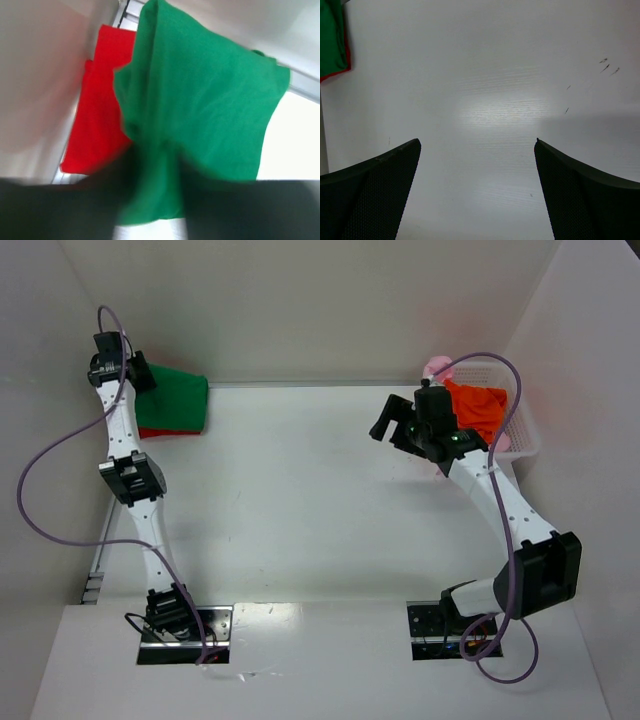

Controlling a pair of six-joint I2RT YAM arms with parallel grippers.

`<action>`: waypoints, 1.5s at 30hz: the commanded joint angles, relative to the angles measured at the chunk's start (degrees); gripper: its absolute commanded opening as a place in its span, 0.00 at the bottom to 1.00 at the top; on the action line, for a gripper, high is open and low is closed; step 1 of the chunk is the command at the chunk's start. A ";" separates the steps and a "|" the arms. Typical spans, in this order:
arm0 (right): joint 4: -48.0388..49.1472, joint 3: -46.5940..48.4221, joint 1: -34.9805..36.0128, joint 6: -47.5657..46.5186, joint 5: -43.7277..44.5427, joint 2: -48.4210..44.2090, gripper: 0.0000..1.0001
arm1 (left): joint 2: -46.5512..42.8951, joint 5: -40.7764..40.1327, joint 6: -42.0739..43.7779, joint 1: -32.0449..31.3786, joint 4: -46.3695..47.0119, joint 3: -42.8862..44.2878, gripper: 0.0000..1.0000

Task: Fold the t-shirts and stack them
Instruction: Put the neatly folded tshirt into the corner of the board with the left arm

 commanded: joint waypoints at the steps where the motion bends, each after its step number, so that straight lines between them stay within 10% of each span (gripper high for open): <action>1: 1.18 2.41 0.39 0.46 -0.43 0.83 1.00 | 1.55 -2.74 -2.25 0.51 1.62 4.46 0.69; 6: 1.18 3.35 0.39 0.46 -1.32 0.84 1.00 | 1.91 -6.22 -3.92 0.51 0.55 7.68 0.98; 28: 2.33 2.85 -1.74 -4.86 1.26 -10.51 1.00 | -15.12 -5.28 1.46 -12.14 -4.97 3.71 0.99; 45: 8.10 -0.25 -3.83 -9.95 3.00 -9.46 1.00 | -72.27 4.06 -1.19 -12.14 20.50 -76.42 0.99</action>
